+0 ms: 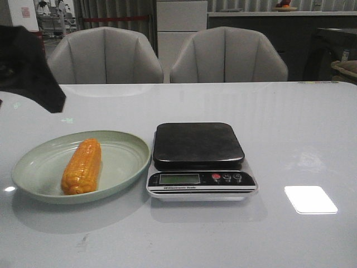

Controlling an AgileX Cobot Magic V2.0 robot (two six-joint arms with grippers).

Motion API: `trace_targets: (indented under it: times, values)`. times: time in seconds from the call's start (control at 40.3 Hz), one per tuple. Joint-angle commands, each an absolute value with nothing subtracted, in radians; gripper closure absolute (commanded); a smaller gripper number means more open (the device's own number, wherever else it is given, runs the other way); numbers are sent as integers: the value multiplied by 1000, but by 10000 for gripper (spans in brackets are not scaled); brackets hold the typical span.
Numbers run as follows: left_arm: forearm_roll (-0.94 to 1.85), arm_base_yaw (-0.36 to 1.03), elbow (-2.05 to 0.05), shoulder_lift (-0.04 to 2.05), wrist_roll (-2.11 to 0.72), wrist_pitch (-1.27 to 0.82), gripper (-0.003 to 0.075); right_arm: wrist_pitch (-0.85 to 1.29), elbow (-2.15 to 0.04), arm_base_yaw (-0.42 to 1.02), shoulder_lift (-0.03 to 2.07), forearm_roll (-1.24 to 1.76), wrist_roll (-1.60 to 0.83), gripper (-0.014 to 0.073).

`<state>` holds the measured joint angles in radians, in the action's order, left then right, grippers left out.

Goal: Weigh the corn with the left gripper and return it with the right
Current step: 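Reach the left gripper to the corn cob on the plate and grasp it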

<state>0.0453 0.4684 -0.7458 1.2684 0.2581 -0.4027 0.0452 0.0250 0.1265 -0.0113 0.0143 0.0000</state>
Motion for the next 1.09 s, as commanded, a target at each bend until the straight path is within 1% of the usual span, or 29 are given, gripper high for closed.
trace_targets:
  times: [0.0,0.224,0.422,0.497,0.522,0.571,0.646,0.695,0.72,0.745,0.795,0.869,1.068]
  values:
    - [53,490,-816,1336,278,-347,81,-35,30,126,-31,0,0,428]
    - [53,498,-914,1526,299,-361,81,-35,30,126,-31,0,0,428]
    - [55,498,-991,1671,309,-425,81,-35,30,126,-31,0,0,428]
    - [55,498,-1016,1715,343,-448,94,-35,30,126,-31,0,0,428]
    - [55,498,-1019,1723,353,-448,106,-35,30,126,-31,0,0,428]
    - [55,498,-1026,1736,367,-448,158,-35,30,126,-31,0,0,428]
    - [55,498,-1039,1743,375,-446,284,-35,30,126,-31,0,0,428]
    - [57,498,-1051,1743,375,-448,416,-35,30,126,-31,0,0,428]
    - [59,498,-1058,1741,375,-450,450,-35,30,126,-31,0,0,428]
    - [61,498,-1068,1739,375,-452,535,-35,30,126,-31,0,0,428]
    - [61,500,-1087,1732,375,-452,624,-35,30,126,-31,0,0,428]
    - [61,513,-1123,1714,372,-450,583,-35,30,126,-31,0,0,428]
    - [61,583,-1245,1699,372,-448,587,-35,30,126,-31,0,0,428]
